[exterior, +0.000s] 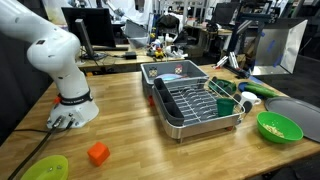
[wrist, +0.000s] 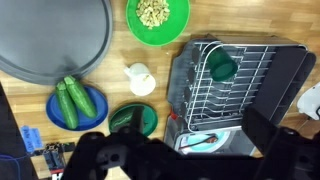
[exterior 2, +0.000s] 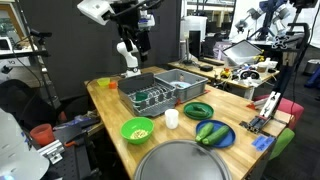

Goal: Pour the contents of the green cup into the green bowl

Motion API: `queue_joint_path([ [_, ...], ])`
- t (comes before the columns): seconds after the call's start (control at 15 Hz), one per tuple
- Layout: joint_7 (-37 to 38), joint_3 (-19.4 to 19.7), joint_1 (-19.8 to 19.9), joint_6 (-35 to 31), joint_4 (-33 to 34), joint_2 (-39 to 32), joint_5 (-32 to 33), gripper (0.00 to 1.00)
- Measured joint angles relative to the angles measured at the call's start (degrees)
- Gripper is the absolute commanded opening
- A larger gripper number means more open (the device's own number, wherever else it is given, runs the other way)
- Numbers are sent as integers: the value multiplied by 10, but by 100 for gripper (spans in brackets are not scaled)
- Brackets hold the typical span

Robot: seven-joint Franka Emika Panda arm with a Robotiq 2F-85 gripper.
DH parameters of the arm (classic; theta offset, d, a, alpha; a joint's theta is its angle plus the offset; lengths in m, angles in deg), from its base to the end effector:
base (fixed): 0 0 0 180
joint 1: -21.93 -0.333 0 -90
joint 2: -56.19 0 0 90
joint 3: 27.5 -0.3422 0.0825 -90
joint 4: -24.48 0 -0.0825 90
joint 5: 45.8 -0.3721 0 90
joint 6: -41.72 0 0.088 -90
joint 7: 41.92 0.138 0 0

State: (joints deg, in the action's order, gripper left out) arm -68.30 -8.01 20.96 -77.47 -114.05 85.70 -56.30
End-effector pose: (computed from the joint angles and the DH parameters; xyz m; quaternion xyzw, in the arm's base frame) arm 0.3782 -0.1234 0.4993 -0.9827 -0.0433 -0.1273 0.1271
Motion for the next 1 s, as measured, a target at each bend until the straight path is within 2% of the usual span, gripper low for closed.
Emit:
queue_joint_path([
  [0.73,-7,-8,-5,3,-2,-9,-7,100],
  [1.0,-76,-13,-51,-5,-1,-57,-85,100],
])
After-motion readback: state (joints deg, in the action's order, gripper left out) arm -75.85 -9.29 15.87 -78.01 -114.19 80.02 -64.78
